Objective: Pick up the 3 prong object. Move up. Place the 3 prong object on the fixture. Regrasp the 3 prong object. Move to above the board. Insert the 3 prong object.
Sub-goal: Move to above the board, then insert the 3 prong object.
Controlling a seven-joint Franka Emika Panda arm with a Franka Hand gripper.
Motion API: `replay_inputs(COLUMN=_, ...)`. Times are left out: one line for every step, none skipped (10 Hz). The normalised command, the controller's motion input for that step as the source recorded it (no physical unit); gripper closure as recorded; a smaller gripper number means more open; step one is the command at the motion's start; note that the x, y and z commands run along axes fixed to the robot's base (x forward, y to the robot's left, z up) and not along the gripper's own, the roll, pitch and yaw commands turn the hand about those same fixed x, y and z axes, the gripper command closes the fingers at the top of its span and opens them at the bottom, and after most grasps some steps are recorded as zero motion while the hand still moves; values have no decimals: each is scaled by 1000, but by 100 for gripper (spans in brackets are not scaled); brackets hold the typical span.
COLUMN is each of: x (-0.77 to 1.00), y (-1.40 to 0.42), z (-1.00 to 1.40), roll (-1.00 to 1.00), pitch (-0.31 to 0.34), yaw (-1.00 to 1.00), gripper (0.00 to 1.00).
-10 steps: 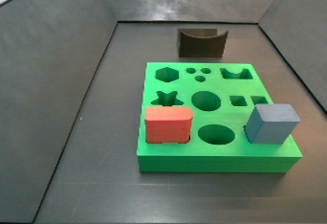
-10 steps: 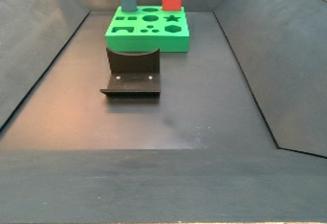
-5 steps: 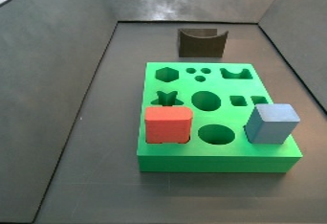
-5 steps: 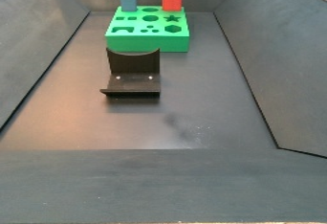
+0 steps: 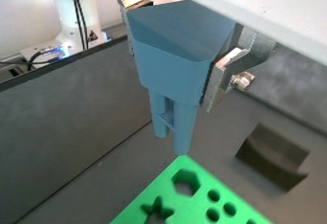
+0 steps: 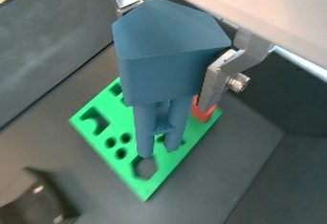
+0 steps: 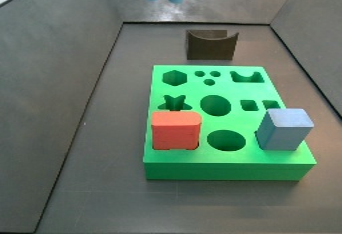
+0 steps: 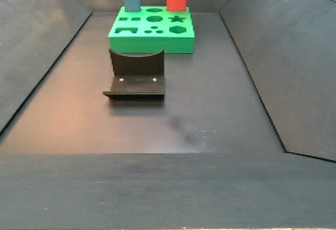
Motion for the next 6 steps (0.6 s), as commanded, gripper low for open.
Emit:
replay_inputs(x=-105, y=54, z=6, roll=-463, pitch=-110, yaw=-23, gripper=100)
replay_inputs(x=-91, y=36, z=4, roll=-304, pitch=-105, yaw=-18, gripper=100)
replay_inputs(x=0, y=0, z=0, roll=0, pitch=-10, yaw=0, gripper=100)
replay_inputs(x=43, y=0, z=0, roll=0, pitch=0, yaw=0, gripper=100)
replay_inputs(x=160, y=29, z=-17, roll=-47, pitch=0, yaw=-91, gripper=100)
replay_inputs(x=206, y=249, z=-6, roll=-169, pitch=0, yaw=-251, gripper=100)
